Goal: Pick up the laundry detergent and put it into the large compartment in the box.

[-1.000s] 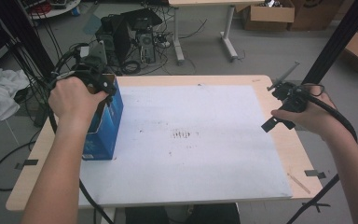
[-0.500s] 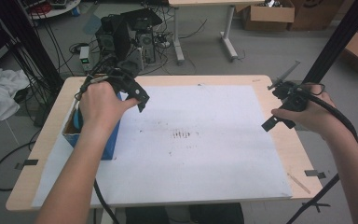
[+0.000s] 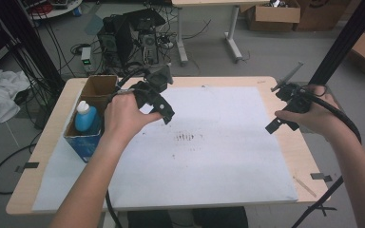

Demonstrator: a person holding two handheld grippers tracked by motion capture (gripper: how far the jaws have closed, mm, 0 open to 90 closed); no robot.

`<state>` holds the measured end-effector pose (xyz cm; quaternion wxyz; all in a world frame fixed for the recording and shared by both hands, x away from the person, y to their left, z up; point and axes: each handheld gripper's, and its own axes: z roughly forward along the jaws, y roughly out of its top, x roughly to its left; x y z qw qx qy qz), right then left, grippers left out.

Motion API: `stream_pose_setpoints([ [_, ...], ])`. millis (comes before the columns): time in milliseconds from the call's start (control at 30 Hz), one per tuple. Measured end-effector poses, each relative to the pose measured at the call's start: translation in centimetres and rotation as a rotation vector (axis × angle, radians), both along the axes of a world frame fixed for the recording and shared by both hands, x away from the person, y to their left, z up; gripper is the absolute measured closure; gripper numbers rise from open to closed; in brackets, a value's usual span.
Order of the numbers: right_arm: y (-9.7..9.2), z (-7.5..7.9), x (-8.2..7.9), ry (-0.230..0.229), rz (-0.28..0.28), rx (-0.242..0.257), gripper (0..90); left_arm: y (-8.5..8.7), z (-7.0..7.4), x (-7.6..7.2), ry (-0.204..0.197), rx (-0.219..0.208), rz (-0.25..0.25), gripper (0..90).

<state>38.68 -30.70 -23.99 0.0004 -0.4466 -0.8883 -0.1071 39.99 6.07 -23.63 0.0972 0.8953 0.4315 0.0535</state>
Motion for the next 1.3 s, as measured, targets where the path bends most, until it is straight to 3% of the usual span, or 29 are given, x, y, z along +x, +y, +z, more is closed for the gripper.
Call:
stream_pose_setpoints([
  [167,0.0,-0.2,0.2,0.005,-0.003,0.000,26.2,-1.9,-0.2,-0.8,-0.006,-0.032,-0.125,0.7],
  [367,0.2,-0.5,0.3,0.010,0.000,0.000,26.2,-2.7,-0.8,-1.0,0.005,-0.035,-0.173,0.5],
  [1300,0.0,-0.5,0.2,0.013,-0.001,0.001,26.2,-3.0,-1.3,-1.0,0.029,-0.024,-0.179,0.3],
])
